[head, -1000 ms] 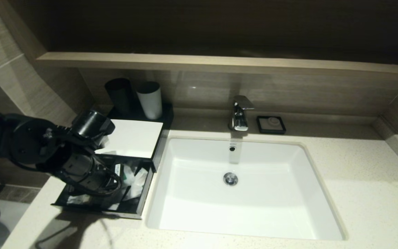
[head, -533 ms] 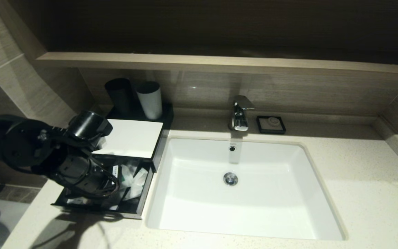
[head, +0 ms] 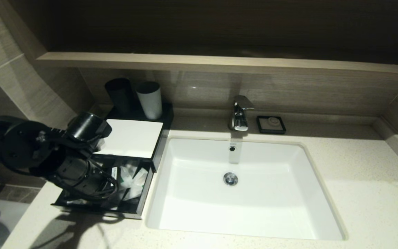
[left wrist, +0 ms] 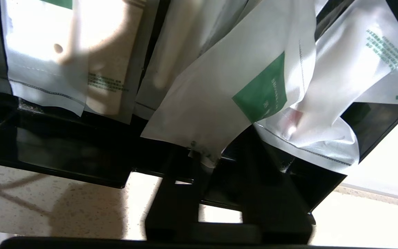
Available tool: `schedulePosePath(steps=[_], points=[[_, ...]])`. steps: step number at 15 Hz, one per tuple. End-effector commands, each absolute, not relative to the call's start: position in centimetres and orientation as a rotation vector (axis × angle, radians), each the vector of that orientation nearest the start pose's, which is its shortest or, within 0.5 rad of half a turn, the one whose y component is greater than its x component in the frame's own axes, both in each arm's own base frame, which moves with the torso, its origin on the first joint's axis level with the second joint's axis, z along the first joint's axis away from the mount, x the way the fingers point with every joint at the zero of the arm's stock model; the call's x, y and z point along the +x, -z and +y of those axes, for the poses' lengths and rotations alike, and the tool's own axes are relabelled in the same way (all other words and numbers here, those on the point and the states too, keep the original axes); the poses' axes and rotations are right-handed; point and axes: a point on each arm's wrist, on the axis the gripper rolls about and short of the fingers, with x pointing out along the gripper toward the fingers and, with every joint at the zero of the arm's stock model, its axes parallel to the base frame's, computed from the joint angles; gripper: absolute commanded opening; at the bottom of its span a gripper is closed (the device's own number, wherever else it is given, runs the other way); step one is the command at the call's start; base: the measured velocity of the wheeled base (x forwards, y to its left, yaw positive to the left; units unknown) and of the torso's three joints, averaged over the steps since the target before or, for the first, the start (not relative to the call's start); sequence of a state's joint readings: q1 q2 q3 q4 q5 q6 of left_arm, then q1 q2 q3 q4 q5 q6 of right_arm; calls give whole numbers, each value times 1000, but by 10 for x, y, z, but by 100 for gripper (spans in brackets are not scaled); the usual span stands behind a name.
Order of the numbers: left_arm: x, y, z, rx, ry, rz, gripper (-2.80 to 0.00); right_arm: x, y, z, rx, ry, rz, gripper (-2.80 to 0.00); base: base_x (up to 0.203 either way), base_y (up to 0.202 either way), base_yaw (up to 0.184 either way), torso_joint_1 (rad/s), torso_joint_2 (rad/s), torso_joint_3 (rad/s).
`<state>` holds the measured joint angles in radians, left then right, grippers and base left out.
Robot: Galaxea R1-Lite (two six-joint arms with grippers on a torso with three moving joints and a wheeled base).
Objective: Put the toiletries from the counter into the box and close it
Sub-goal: Place the bathroom toiletry into the drawer
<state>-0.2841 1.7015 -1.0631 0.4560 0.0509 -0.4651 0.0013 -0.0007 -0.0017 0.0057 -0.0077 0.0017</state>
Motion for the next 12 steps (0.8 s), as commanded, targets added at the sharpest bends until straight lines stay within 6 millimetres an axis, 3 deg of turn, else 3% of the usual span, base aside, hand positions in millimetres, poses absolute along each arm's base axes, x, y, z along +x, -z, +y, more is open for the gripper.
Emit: schedulePosePath(steps=[1, 6, 12], points=[[260, -163, -75, -236, -46, 1104, 0, -23, -75, 0, 2, 6, 5, -280, 0, 0, 0, 0, 0, 0], [256, -171, -74, -242, -35, 1074, 0, -23, -75, 0, 2, 6, 5, -280, 0, 0, 0, 0, 0, 0], [236, -199, -68, -272, -7, 969, 0, -23, -75, 0, 2, 6, 5, -280, 0, 0, 0, 0, 0, 0]])
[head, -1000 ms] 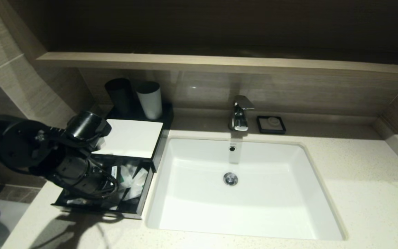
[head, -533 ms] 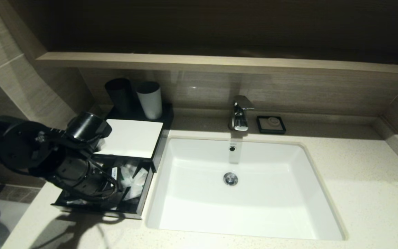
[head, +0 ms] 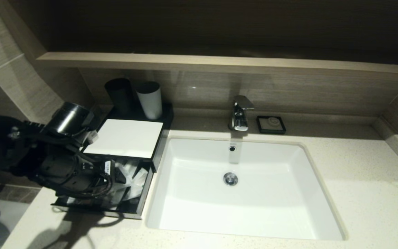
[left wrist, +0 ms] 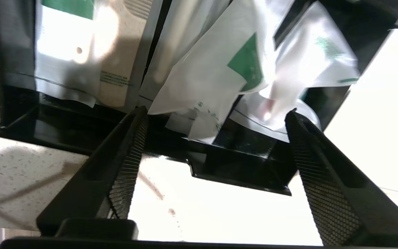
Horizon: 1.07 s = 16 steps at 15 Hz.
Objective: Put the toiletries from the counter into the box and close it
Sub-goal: Place the bathroom toiletry into the drawer
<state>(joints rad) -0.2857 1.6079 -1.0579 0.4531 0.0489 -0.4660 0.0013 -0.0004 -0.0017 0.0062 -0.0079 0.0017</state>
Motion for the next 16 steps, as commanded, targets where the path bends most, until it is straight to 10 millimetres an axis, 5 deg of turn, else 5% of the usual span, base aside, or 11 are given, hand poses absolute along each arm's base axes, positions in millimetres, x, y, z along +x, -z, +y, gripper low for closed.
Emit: schedulePosePath(steps=[1, 3, 4, 9, 16], points=[[234, -203, -68, -277, -3, 956, 0, -23, -75, 0, 2, 6, 5, -280, 0, 0, 0, 0, 0, 0], [232, -205, -67, -279, 0, 945, 0, -23, -75, 0, 2, 6, 5, -280, 0, 0, 0, 0, 0, 0], [232, -207, -67, -283, -1, 937, -280, -23, -75, 0, 2, 6, 5, -280, 0, 0, 0, 0, 0, 0], [241, -219, -70, -293, 19, 889, -280, -23, -75, 0, 2, 6, 5, -280, 0, 0, 0, 0, 0, 0], [256, -200, -75, -278, 2, 942, -280, -23, -75, 0, 2, 6, 5, -280, 0, 0, 0, 0, 0, 0]])
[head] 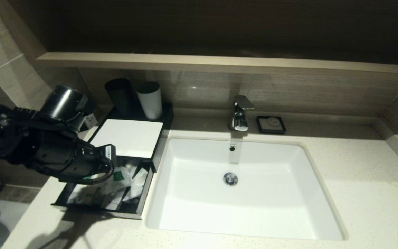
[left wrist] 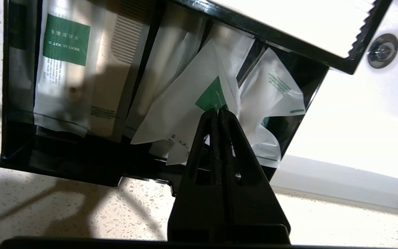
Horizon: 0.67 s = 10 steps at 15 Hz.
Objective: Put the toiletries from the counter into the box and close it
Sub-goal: Place the bathroom toiletry into the drawer
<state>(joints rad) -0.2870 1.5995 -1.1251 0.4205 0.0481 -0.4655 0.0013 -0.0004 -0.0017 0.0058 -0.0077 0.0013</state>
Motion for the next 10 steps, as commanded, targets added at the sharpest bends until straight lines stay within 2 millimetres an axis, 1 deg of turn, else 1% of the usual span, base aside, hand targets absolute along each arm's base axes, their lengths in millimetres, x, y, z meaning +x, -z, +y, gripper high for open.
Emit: schedulePosePath(steps=[1, 5, 7, 10], points=[[256, -198, -74, -277, -1, 949, -280, -23, -75, 0, 2, 6, 5, -280, 0, 0, 0, 0, 0, 0], [254, -191, -74, -269, -12, 974, -280, -23, -75, 0, 2, 6, 5, -280, 0, 0, 0, 0, 0, 0], [254, -183, -73, -260, -22, 1004, -280, -23, -75, 0, 2, 6, 5, -280, 0, 0, 0, 0, 0, 0], [250, -178, -72, -256, -28, 1025, -280, -23, -75, 0, 2, 6, 5, -280, 0, 0, 0, 0, 0, 0]])
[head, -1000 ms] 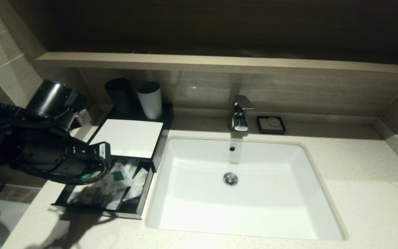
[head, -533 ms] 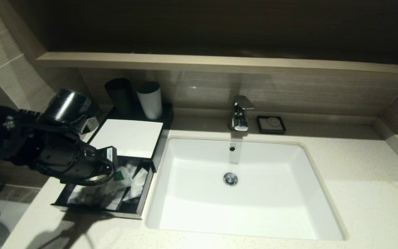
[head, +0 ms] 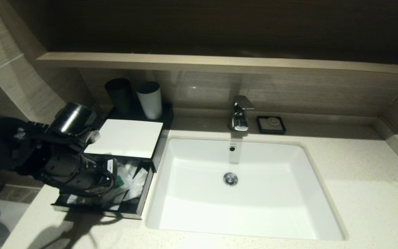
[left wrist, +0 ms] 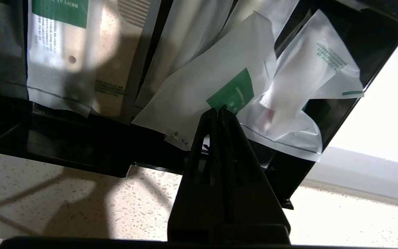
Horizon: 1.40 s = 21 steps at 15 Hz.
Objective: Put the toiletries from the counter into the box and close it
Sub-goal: Place the bathroom toiletry into the drawer
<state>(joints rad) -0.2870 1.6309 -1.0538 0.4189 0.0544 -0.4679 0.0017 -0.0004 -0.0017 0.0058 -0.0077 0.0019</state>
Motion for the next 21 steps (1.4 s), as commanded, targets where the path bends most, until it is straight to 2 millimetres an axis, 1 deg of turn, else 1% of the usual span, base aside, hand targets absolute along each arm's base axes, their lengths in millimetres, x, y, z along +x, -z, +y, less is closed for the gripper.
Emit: schedulePosePath(steps=[1, 7, 15, 21], points=[[250, -176, -72, -255, -30, 1031, -280, -23, -75, 0, 2, 6, 5, -280, 0, 0, 0, 0, 0, 0], [252, -172, -73, -255, -32, 1033, -280, -23, -75, 0, 2, 5, 5, -280, 0, 0, 0, 0, 0, 0], [260, -164, -73, -256, -42, 1039, -280, -23, -75, 0, 2, 6, 5, -280, 0, 0, 0, 0, 0, 0], [262, -162, -72, -259, -56, 1041, -280, -23, -75, 0, 2, 6, 5, -280, 0, 0, 0, 0, 0, 0]])
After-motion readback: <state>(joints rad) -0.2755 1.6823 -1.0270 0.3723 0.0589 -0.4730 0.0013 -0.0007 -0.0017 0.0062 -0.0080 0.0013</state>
